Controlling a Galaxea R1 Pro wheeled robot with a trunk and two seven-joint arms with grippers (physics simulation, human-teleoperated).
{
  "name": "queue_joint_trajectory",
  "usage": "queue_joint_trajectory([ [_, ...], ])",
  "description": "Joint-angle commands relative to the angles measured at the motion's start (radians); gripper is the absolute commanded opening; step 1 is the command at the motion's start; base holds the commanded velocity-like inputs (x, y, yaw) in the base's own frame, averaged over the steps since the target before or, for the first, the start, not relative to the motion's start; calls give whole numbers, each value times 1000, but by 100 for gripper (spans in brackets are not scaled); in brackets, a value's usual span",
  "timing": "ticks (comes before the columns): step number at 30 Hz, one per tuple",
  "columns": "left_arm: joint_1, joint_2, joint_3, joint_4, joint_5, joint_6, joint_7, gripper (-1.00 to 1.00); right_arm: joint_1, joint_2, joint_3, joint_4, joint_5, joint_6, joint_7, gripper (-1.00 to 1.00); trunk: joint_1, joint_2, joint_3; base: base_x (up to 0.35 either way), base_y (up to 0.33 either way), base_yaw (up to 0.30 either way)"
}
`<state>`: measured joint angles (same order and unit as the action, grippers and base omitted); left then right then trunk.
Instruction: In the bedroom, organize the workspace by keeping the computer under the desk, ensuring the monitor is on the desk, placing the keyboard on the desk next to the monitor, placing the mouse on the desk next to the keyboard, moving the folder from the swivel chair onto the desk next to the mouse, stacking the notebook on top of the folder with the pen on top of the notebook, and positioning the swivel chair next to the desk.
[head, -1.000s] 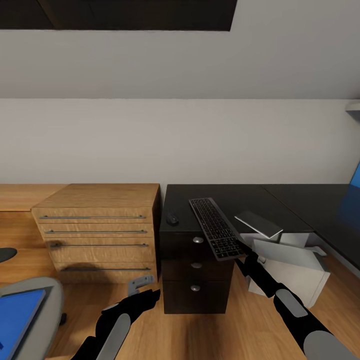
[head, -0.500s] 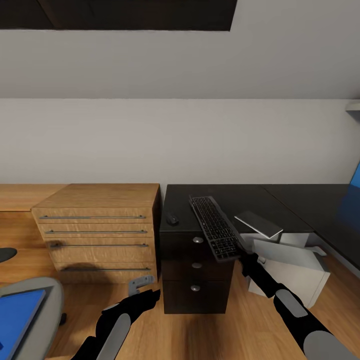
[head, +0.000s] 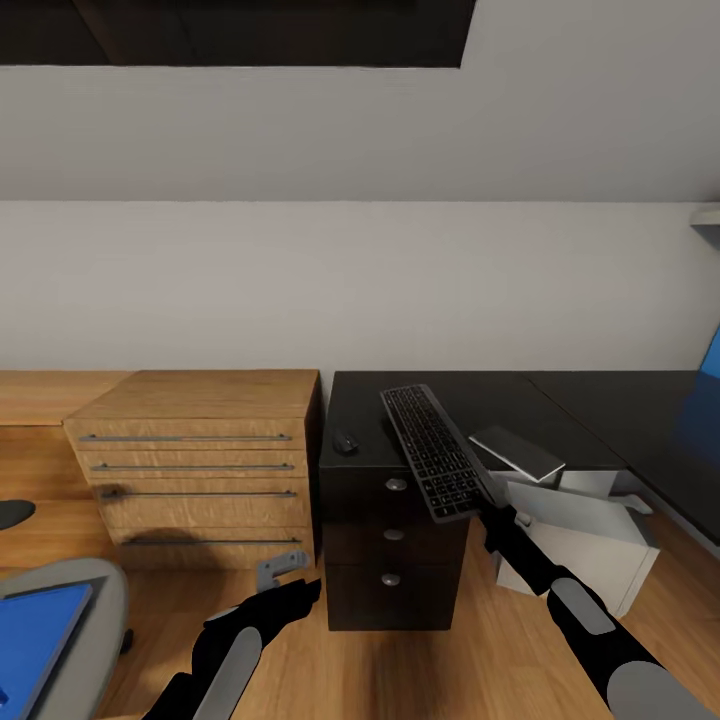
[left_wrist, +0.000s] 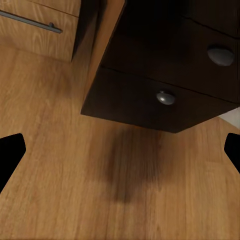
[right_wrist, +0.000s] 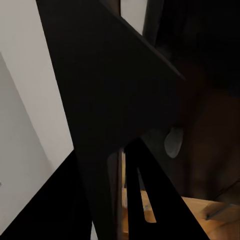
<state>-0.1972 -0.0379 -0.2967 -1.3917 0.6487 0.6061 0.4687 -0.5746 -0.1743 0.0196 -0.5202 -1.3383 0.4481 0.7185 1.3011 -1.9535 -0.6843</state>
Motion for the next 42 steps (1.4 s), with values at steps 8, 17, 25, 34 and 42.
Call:
queue_joint_trajectory([
  [8,-1,1,-1,-1,9,0,11,100,-1,-1,4,-8,-15,11,1,-100,-31,56,24,0,0,0],
  [17,-1,0,-1,-1,8,-6,20,100,2,-2,8,-122,-12,10,-40,-100,-65,119,52,0,0,0],
  [25,-1,-1,-20,-1,6,-8,26,100,74,1,7,-381,-19,-51,-376,-100,-96,175,77,0,0,0],
  [34,-1,-2,-22,3,6,-9,29,100,246,2,5,-869,-167,-50,-915,-100,-131,238,106,0,0,0],
  [42,-1,-2,-23,9,5,-9,27,100,290,-3,2,-946,-233,2,-985,-100,-161,294,131,0,0,0],
])
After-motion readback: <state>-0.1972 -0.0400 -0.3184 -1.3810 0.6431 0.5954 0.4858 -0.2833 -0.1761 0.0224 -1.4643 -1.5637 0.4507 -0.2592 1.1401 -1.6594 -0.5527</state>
